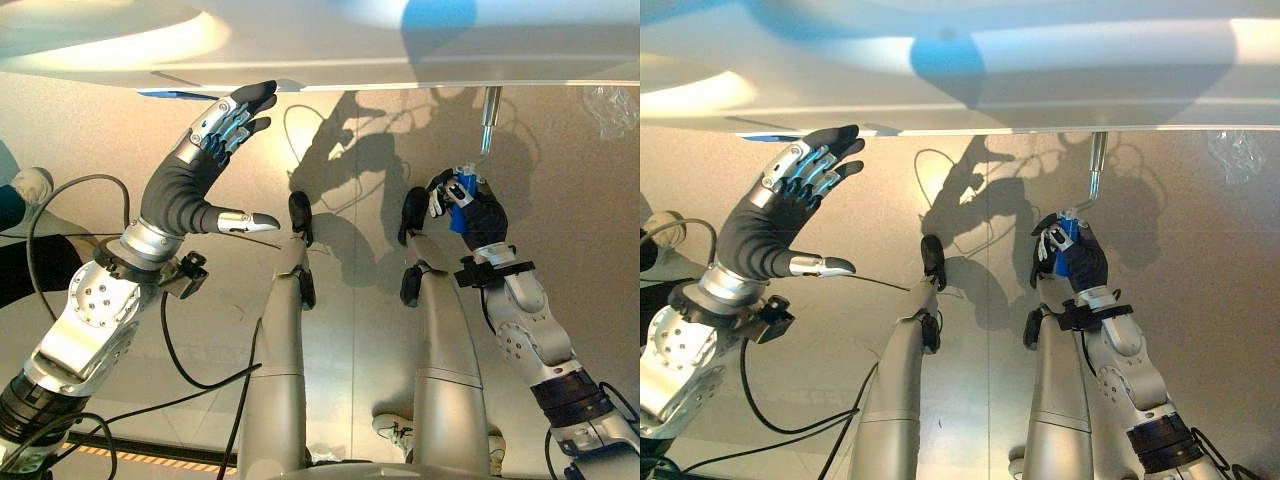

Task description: Raise the hospital bed

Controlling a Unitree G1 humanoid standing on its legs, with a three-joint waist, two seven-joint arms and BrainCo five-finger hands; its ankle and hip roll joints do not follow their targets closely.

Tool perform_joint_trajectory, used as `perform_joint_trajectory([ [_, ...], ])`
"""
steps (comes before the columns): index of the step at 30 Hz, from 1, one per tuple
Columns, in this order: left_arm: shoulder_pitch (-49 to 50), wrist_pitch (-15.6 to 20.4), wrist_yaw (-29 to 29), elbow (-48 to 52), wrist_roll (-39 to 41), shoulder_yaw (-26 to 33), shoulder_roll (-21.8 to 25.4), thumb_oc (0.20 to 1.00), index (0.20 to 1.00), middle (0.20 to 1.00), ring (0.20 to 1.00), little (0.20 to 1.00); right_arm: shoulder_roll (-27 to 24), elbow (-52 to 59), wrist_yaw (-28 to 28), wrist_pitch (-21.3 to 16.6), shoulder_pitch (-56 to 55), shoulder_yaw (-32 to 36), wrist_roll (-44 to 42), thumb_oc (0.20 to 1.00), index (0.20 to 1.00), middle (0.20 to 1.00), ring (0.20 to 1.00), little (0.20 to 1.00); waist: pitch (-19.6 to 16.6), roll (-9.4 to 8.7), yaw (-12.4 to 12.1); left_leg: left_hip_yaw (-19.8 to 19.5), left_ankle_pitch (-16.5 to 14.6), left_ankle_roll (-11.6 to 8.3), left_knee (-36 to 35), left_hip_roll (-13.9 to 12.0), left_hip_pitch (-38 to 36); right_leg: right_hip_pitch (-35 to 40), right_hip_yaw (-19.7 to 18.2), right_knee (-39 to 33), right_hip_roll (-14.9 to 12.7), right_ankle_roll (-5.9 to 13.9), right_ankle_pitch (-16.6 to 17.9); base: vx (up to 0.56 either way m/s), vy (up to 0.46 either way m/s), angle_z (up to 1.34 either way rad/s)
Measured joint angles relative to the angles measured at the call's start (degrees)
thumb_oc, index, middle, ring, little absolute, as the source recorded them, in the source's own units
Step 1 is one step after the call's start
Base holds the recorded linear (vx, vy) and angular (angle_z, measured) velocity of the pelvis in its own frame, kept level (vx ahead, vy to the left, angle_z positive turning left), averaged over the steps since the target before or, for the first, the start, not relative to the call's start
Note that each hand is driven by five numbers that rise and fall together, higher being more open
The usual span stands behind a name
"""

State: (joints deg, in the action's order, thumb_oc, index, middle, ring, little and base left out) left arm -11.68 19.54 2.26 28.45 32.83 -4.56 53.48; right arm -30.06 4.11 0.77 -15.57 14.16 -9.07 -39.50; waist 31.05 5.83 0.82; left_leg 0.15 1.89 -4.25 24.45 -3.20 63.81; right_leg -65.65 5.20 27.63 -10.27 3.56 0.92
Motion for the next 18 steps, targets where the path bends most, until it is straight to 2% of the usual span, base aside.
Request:
perform_joint_trajectory([
  [5,0.0,0.0,0.2,0.1,0.0,1.1,-0.2,1.0,1.0,1.0,1.0,1.0,0.4,-3.1,-0.2,-1.8,0.6,0.3,1.4,0.2,0.2,0.2,0.2,0.2,0.0,-0.1,-0.1,0.0,0.0,0.09,0.1,0.1,-0.3,0.6,-0.1,-0.4,0.0,0.23,0.2,0.0,0.0,0.0],
  [7,-0.2,0.0,0.5,0.0,0.1,1.0,-0.1,1.0,1.0,1.0,1.0,1.0,0.3,-7.9,-0.3,-4.9,1.7,0.3,3.9,0.2,0.2,0.2,0.2,0.2,-0.1,-0.23,-0.1,0.0,0.2,0.33,0.1,0.2,-0.5,1.3,-0.3,-1.0,0.0,0.51,0.6,0.0,0.0,0.0],
  [10,-0.5,0.0,0.6,0.1,0.2,1.0,-0.1,1.0,1.0,1.0,1.0,1.0,0.4,-10.2,-1.2,-5.8,2.6,0.3,4.5,0.2,0.2,0.2,0.2,0.2,-0.1,-0.84,-0.1,0.6,0.0,0.95,0.0,0.6,-1.0,1.9,-1.3,-1.9,0.0,1.33,1.1,0.0,0.0,0.0],
  [13,-0.9,0.0,0.7,0.1,0.5,0.2,0.2,1.0,1.0,1.0,1.0,1.0,-0.2,-16.1,-1.5,-9.5,4.5,0.3,6.3,0.2,0.2,0.2,0.2,0.2,-0.2,-1.01,-0.1,0.9,0.3,1.67,-0.2,1.1,-1.2,2.6,-2.3,-3.4,-0.1,2.15,1.7,0.0,-0.005,0.01],
  [18,-0.8,0.0,0.6,0.3,0.5,-0.5,0.6,1.0,1.0,1.0,1.0,1.0,-1.3,-16.7,-2.5,-10.4,4.7,0.9,6.0,0.2,0.2,0.2,0.2,0.2,-0.2,-1.33,0.0,1.4,0.9,2.66,-1.1,2.3,-1.1,2.6,-3.3,-4.7,-1.0,2.99,2.2,0.0,-0.015,0.05],
])
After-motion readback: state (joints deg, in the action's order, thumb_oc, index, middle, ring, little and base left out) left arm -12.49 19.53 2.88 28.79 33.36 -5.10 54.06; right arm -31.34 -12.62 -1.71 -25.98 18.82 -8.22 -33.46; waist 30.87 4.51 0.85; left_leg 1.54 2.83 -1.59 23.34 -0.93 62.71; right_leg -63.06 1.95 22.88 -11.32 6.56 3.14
